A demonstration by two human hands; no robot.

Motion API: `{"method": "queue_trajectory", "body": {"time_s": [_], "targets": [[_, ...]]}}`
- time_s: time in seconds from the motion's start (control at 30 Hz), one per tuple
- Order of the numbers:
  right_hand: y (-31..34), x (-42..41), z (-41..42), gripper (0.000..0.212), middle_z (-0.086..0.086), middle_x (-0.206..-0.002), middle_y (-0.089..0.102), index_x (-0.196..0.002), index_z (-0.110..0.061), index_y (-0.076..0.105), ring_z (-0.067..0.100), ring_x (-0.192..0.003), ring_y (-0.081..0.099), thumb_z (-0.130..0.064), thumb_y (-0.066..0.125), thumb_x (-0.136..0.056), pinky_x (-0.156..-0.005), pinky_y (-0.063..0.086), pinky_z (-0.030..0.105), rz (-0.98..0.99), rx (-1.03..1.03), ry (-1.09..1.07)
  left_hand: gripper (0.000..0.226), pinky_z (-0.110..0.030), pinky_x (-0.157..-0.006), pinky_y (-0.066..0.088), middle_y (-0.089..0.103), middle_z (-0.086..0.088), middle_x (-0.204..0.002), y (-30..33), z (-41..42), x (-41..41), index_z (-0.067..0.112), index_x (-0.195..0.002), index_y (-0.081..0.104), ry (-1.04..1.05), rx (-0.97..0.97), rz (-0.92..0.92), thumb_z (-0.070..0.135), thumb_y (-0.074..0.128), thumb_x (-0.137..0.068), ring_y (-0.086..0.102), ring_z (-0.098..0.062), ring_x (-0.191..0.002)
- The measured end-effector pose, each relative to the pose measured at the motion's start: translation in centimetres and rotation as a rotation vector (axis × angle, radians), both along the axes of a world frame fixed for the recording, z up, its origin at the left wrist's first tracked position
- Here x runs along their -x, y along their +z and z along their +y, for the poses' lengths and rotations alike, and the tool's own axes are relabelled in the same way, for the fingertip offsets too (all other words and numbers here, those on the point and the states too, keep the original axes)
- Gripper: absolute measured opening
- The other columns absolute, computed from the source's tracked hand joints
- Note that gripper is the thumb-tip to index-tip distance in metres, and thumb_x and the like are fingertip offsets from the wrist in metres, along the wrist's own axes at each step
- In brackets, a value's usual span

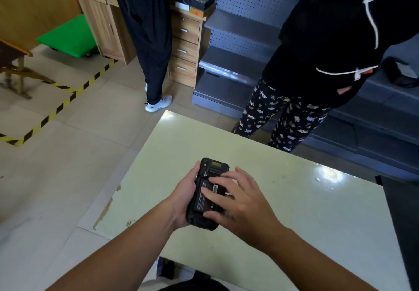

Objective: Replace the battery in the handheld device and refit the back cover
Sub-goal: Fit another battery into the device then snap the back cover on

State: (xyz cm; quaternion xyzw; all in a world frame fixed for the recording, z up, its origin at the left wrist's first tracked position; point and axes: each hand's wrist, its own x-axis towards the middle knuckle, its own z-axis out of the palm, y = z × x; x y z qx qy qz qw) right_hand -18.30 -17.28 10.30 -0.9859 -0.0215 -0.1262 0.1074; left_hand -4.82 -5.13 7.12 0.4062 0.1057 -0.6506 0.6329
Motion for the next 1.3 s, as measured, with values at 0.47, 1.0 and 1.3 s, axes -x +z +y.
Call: {"method": "queue_trajectory", "body": {"time_s": [0.47,1.0,1.3], "targets": [[1.5,-1.1,-0.2,0.032,0.006,-0.127,0.067,-0.122,-0.019,0.074,0.026,-0.119,0.062,-0.037,0.062,-0.098,-0.116,0.038,0.049,0.075,-0.082,0.043,0.079,-0.030,-0.056,0.058,0.073,-0.014,-0.083,0.4,-0.4,-0.8,0.011,-0.097,0.078,0.063,0.006,0.033,0.079,0.039,-0.089,0.070,-0.028,-0.070],[-1.2,-0.7,2.1,0.035,-0.004,-0.132,0.069,-0.132,-0.018,0.069,0.021,-0.114,0.063,-0.023,0.063,-0.099,-0.115,0.039,0.044,0.017,-0.170,0.093,0.086,-0.034,-0.070,0.055,0.070,-0.011,-0.099,-1.9,-0.7,-2.0,0.006,-0.126,0.066,0.114,-0.062,0.141,0.077,0.033,-0.092,0.067,-0.024,-0.080],[-4.3,-0.4,1.4,0.041,-0.015,-0.148,0.056,-0.143,-0.030,0.059,0.003,-0.137,0.048,-0.039,0.058,-0.103,-0.125,0.024,0.041,0.180,-0.351,0.080,0.083,-0.034,-0.068,0.056,0.074,-0.012,-0.098,-4.7,0.0,-2.9,0.006,-0.122,0.069,0.006,-0.072,0.045,0.076,0.034,-0.092,0.068,-0.027,-0.076]]}}
